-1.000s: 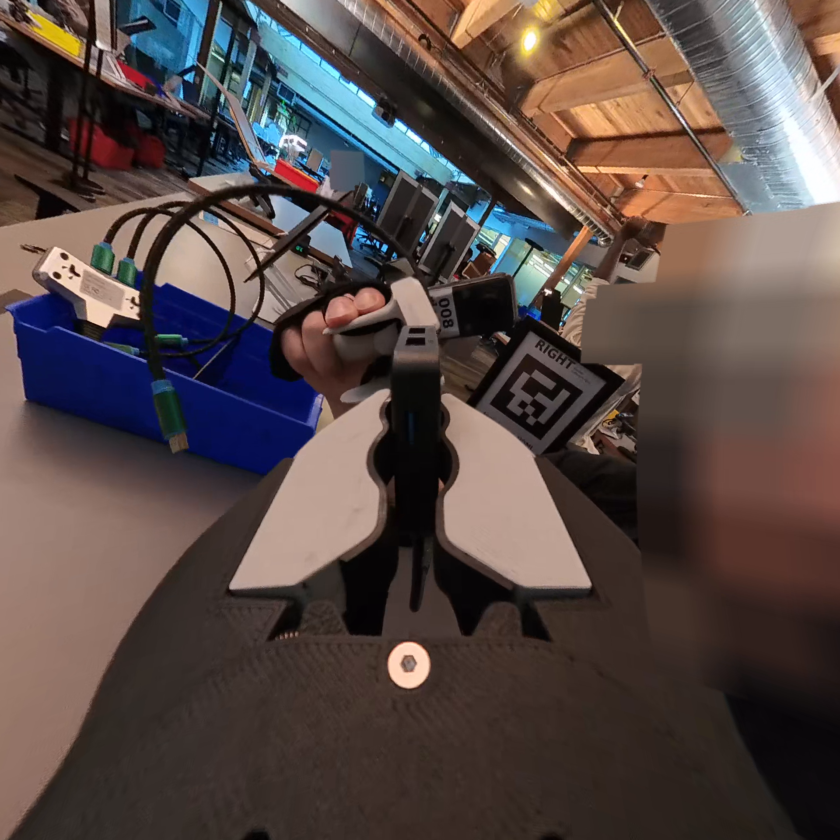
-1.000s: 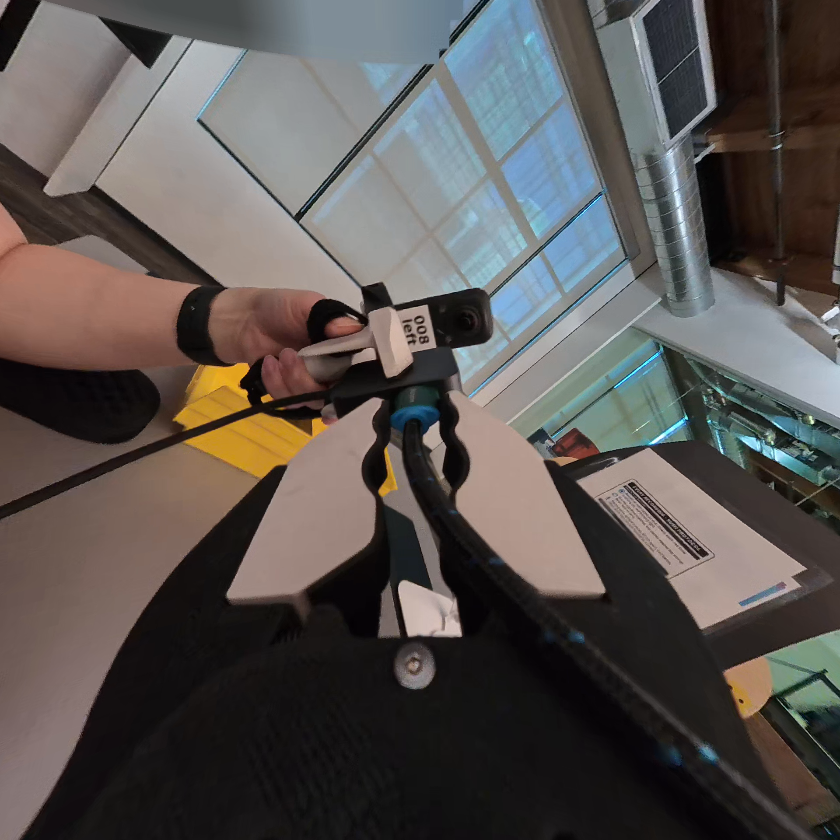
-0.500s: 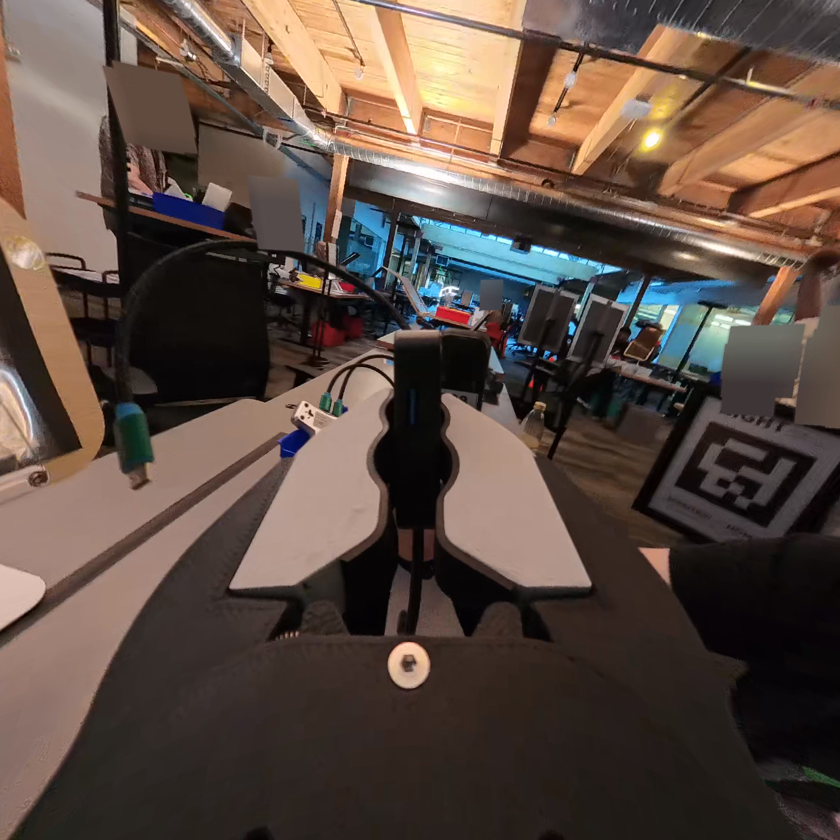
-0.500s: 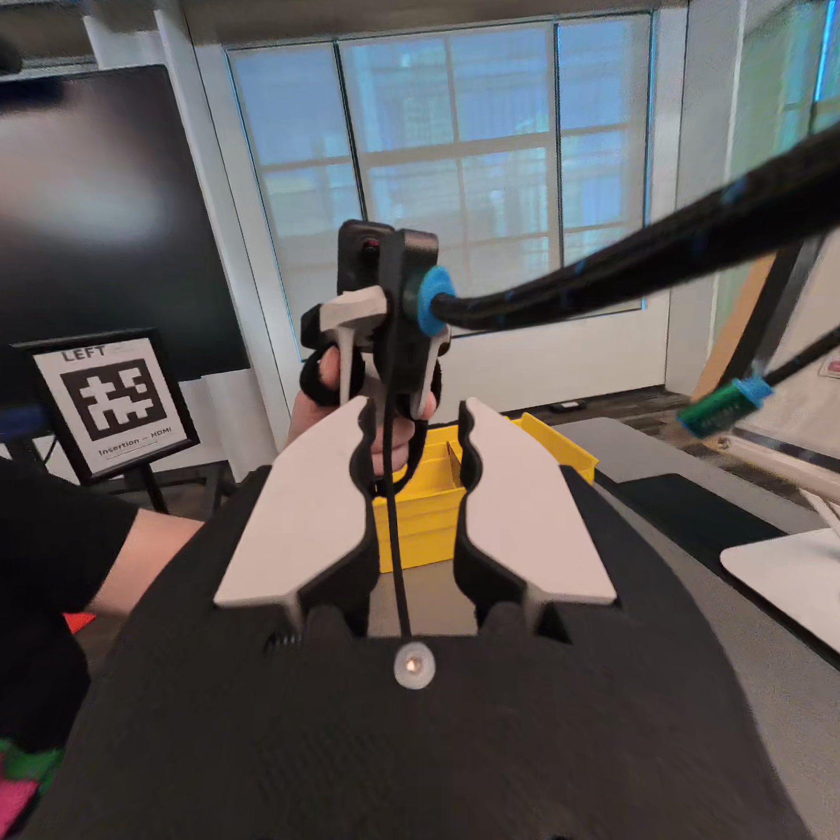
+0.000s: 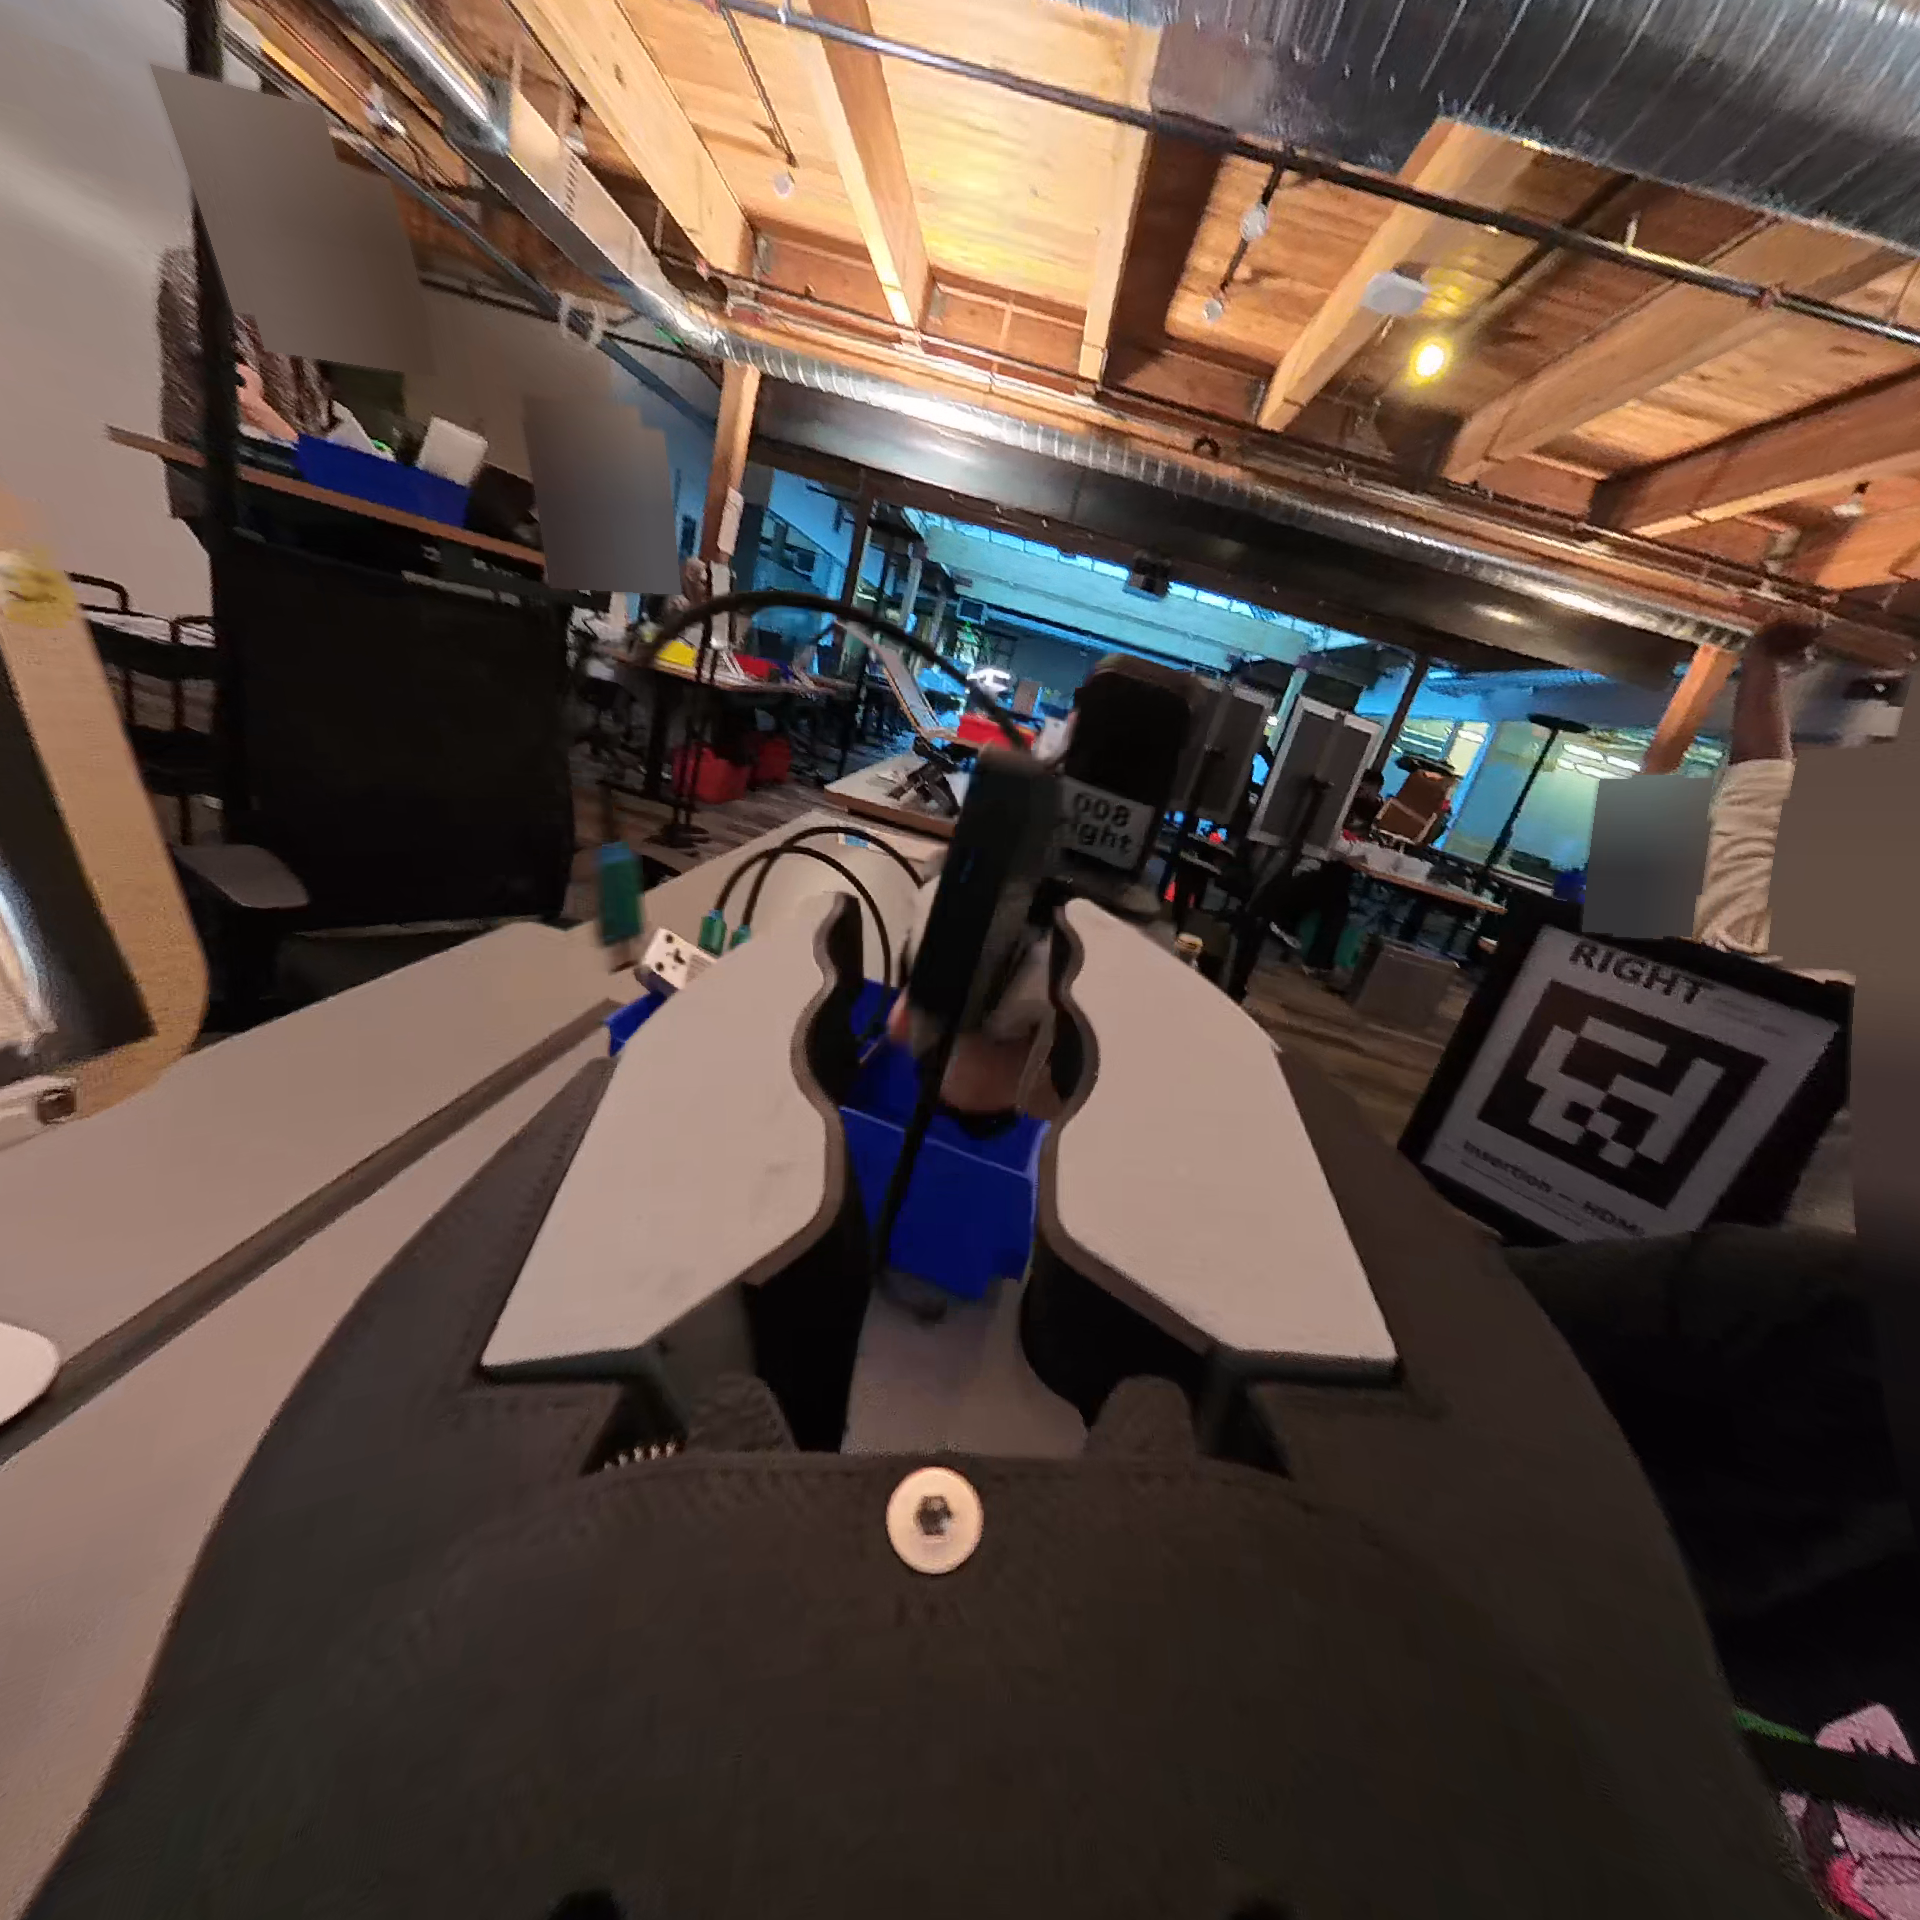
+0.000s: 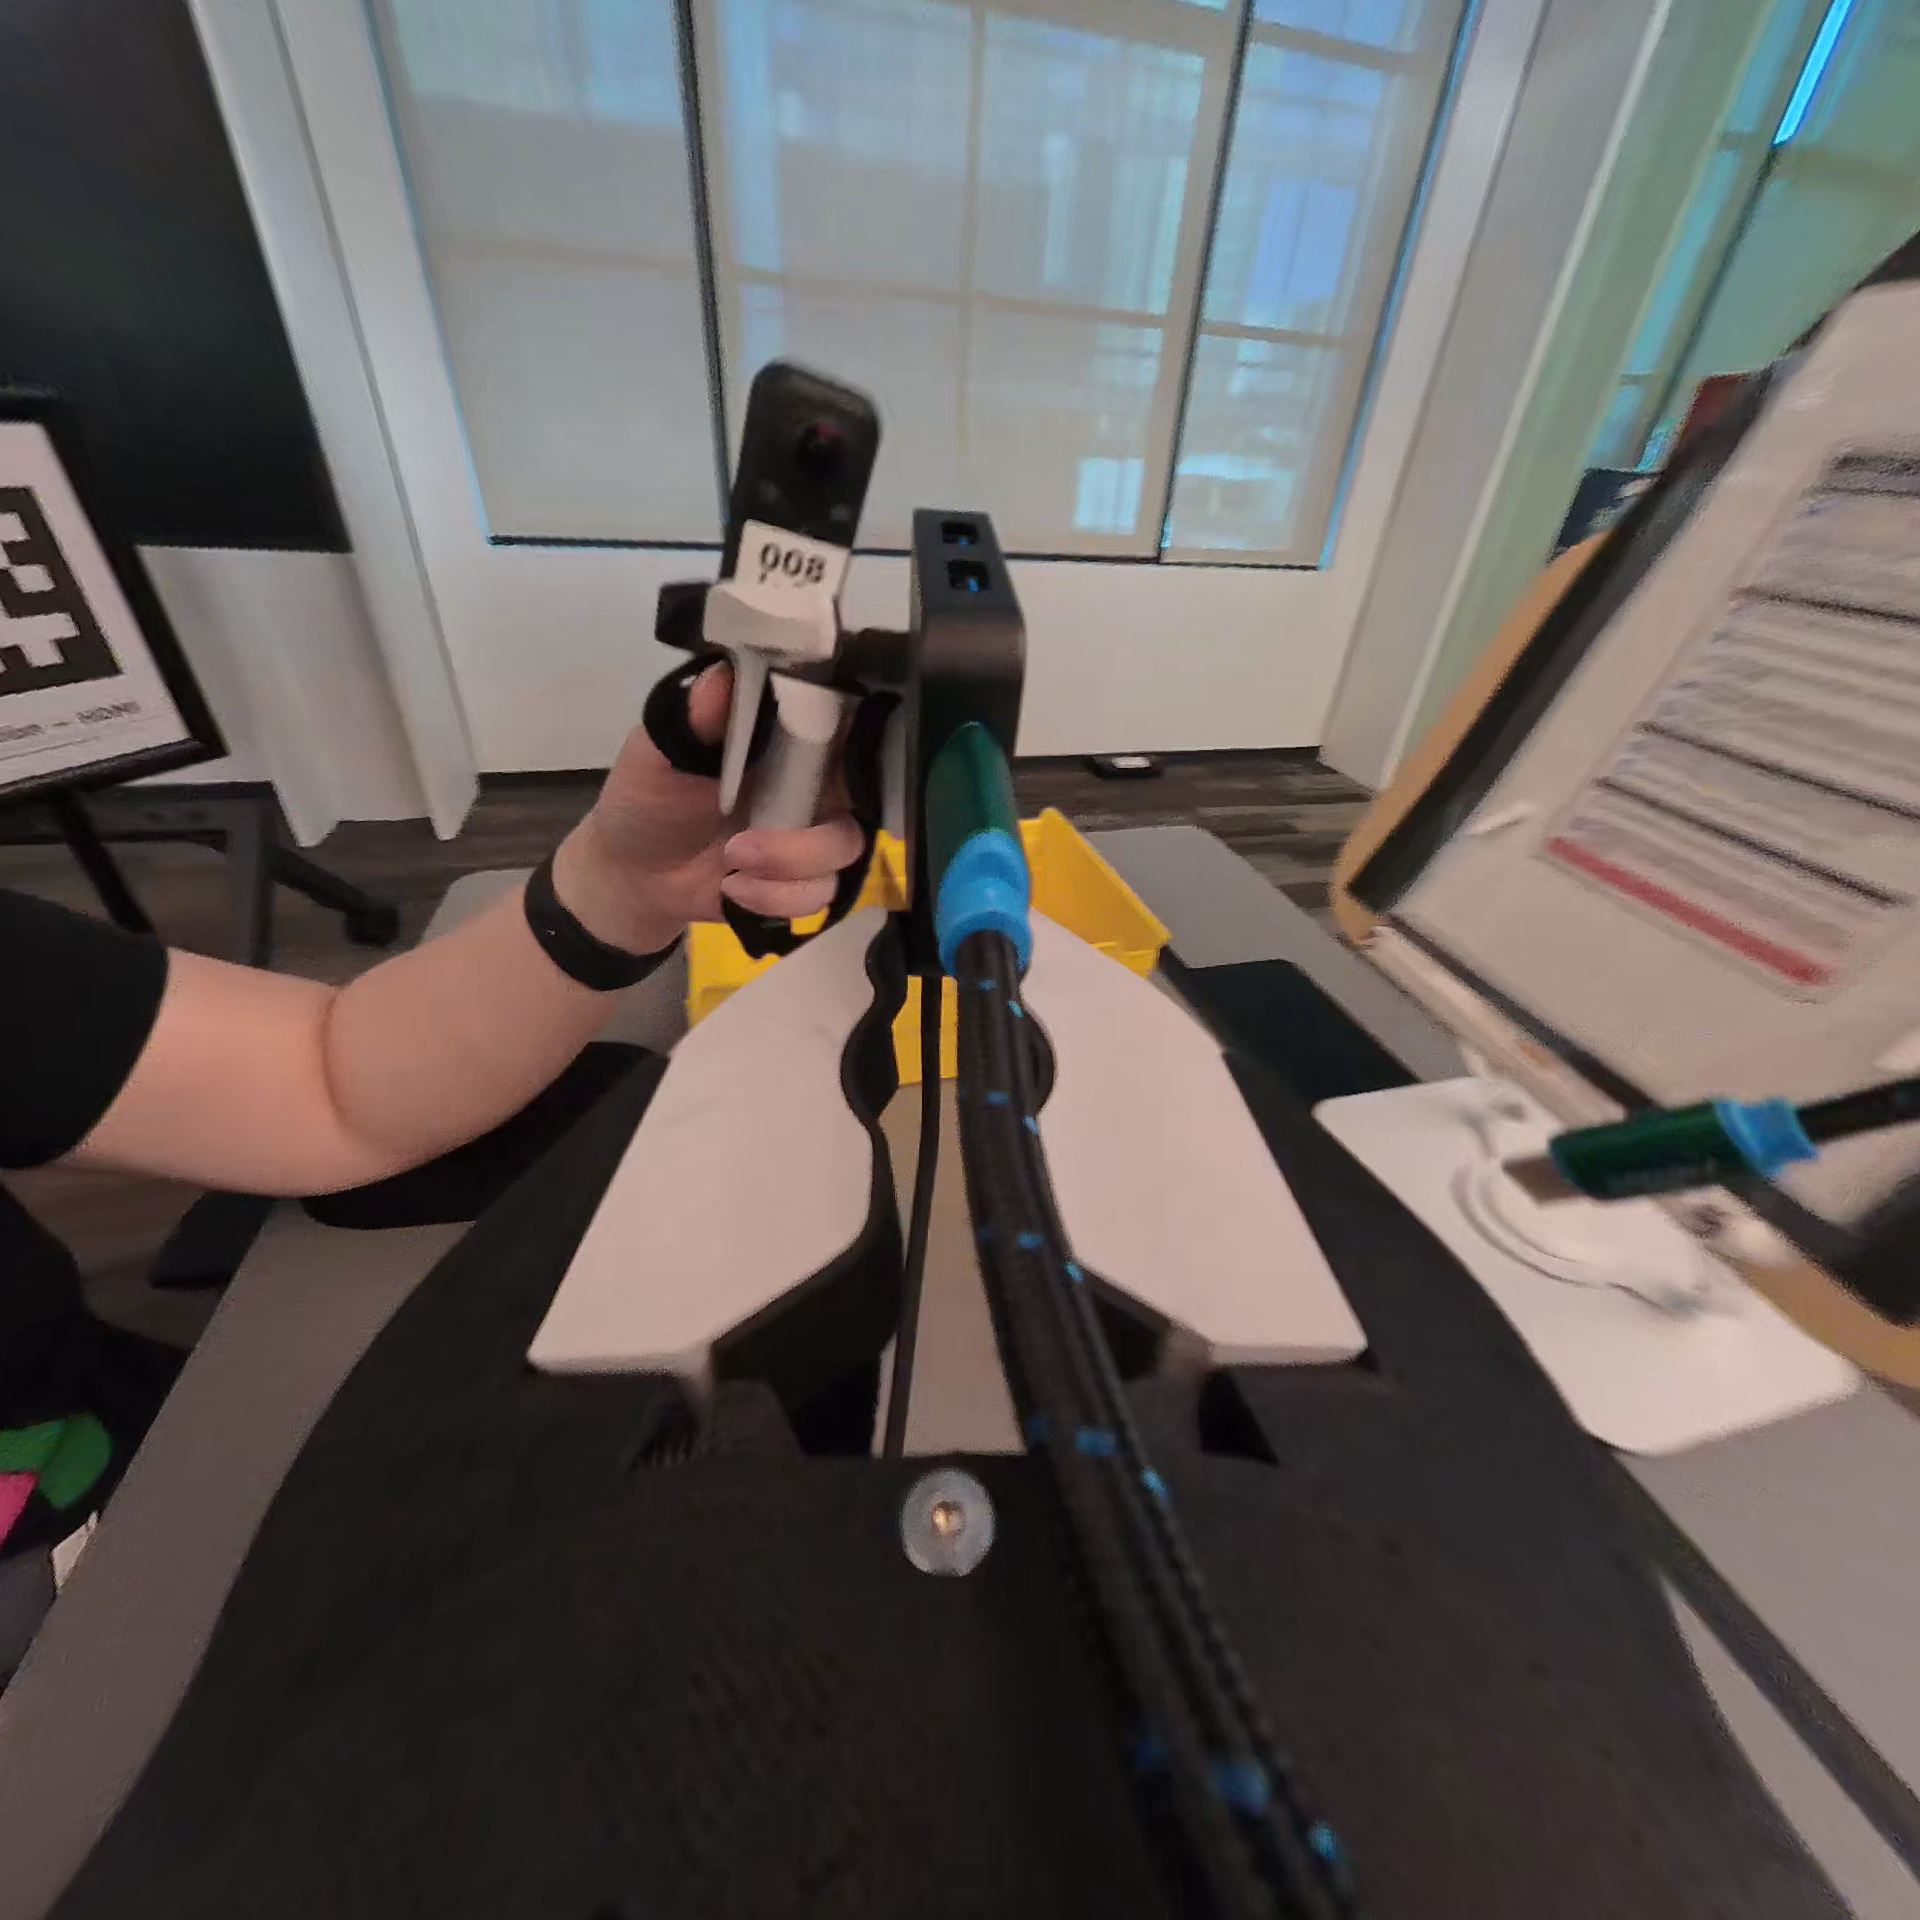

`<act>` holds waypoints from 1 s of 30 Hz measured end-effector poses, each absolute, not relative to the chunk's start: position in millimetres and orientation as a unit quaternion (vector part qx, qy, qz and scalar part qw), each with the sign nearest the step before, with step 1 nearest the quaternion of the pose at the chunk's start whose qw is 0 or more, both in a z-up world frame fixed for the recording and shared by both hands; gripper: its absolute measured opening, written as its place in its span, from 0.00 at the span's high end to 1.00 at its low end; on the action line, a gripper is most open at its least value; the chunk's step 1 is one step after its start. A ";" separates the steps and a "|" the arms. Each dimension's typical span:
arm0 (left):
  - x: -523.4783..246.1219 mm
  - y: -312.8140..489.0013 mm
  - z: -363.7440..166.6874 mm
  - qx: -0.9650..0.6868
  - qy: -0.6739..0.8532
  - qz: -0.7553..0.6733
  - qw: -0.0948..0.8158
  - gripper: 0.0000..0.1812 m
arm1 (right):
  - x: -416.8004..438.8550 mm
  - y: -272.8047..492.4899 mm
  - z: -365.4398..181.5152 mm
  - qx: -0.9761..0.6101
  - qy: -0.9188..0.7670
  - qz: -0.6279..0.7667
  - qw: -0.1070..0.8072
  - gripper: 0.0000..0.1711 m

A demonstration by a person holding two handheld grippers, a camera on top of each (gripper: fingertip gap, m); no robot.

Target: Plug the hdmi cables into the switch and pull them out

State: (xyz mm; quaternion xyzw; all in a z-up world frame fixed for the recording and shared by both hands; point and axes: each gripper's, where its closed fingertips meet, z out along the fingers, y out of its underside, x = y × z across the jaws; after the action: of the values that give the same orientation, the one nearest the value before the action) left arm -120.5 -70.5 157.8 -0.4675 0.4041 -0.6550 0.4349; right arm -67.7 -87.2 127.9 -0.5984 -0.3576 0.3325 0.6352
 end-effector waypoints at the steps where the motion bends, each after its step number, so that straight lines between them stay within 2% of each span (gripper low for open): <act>1: -125.3 -66.8 159.4 -0.470 0.400 -0.653 0.440 0.82 | -48.8 -91.5 138.7 -0.599 -0.346 0.323 0.645 0.91; 5: -132.5 -61.3 161.4 -0.471 0.391 -0.656 0.441 0.84 | 57.9 -89.8 153.5 -0.610 -0.298 0.176 0.713 0.91; 8: -126.3 -65.5 158.0 -0.469 0.395 -0.666 0.424 0.85 | 145.1 -71.9 130.1 -0.641 -0.246 0.038 0.727 0.91; 11: -113.4 -71.6 146.3 -0.479 0.414 -0.664 0.398 0.85 | 196.4 -55.1 95.3 -0.650 -0.247 -0.067 0.715 0.91; 17: -93.8 -80.7 125.6 -0.495 0.437 -0.666 0.346 0.86 | 220.7 -29.0 -8.6 -0.773 -0.222 0.061 0.591 0.90; 20: -88.5 -83.1 119.0 -0.500 0.444 -0.664 0.333 0.86 | 222.0 -32.0 -50.1 -0.838 -0.190 0.123 0.497 0.89; 22: -85.9 -84.9 115.7 -0.504 0.449 -0.661 0.328 0.86 | 223.6 -30.9 -46.9 -0.844 -0.150 0.144 0.494 0.89; 26: -83.5 -89.5 114.3 -0.503 0.452 -0.665 0.317 0.86 | 233.0 -50.3 -69.5 -0.896 -0.114 0.145 0.403 0.92; 30: -83.4 -93.2 116.2 -0.499 0.454 -0.667 0.315 0.87 | 236.9 -68.4 -64.5 -0.897 -0.099 0.163 0.398 0.94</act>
State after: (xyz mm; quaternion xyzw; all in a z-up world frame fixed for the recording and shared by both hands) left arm -83.4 -93.2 116.2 -0.4993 0.4542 -0.6673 0.3147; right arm 236.9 -68.4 -64.5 -0.8973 -0.0992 0.1627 0.3982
